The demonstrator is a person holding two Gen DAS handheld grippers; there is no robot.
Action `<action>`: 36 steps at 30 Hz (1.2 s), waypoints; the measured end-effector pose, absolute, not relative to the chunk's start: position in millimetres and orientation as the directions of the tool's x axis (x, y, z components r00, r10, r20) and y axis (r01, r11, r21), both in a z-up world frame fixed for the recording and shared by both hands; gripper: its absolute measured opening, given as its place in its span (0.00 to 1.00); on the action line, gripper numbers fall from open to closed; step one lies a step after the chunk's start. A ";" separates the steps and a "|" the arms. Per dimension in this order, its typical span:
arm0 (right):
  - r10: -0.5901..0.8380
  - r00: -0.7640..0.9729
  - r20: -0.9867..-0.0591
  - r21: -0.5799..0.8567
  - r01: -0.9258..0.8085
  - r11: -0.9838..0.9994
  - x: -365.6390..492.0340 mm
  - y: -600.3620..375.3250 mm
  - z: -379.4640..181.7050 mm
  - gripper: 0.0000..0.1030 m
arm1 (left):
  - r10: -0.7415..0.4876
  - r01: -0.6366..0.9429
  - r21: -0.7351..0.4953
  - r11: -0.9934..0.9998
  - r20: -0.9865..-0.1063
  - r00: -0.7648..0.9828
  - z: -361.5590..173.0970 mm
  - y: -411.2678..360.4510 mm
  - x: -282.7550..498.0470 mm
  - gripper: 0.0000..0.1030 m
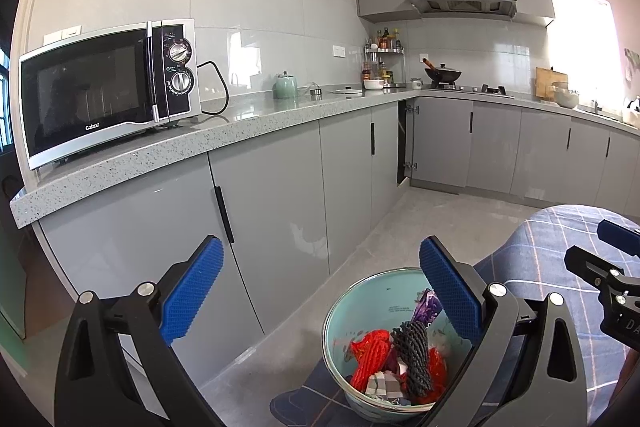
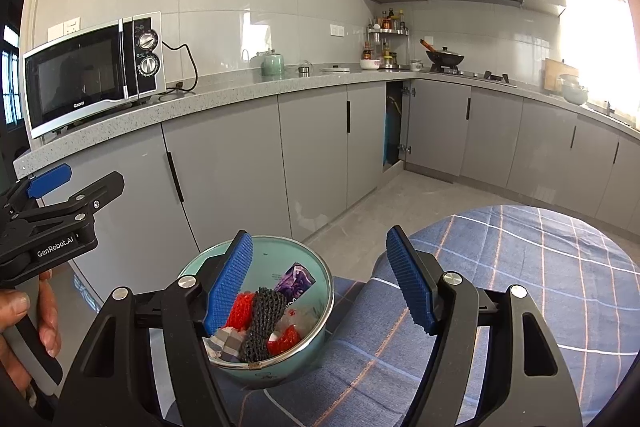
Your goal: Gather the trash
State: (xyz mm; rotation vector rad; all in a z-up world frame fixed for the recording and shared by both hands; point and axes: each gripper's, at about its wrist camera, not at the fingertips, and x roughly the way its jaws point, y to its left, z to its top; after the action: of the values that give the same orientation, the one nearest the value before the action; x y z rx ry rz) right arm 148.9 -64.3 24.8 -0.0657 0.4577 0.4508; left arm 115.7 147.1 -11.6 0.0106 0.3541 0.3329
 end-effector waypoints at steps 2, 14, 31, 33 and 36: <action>0.406 0.801 -0.441 0.038 -0.435 0.900 148.2 -64.8 25.9 0.67 | 0.321 -0.317 0.068 0.946 -0.339 0.884 -11.6 146.9 115.8 0.94; 0.405 0.800 -0.442 0.036 -0.435 0.900 149.2 -64.4 26.2 0.67 | 0.322 -0.317 0.072 0.946 -0.339 0.884 -13.0 145.1 116.6 0.94; 0.403 0.802 -0.441 0.041 -0.431 0.902 150.3 -66.5 24.9 0.67 | 0.320 -0.309 0.086 0.947 -0.340 0.885 -15.5 142.7 117.5 0.95; 0.402 0.803 -0.440 0.040 -0.429 0.902 149.9 -67.1 24.1 0.67 | 0.317 -0.307 0.086 0.948 -0.340 0.885 -16.0 142.4 117.5 0.95; 0.401 0.804 -0.440 0.041 -0.428 0.903 150.0 -68.1 24.0 0.67 | 0.316 -0.304 0.089 0.948 -0.341 0.885 -16.6 141.1 117.0 0.95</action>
State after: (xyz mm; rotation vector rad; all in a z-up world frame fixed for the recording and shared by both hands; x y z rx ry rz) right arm 150.0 -68.1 24.0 -0.0613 0.4570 0.4447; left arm 117.0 141.1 -16.6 0.0338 0.3603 0.3224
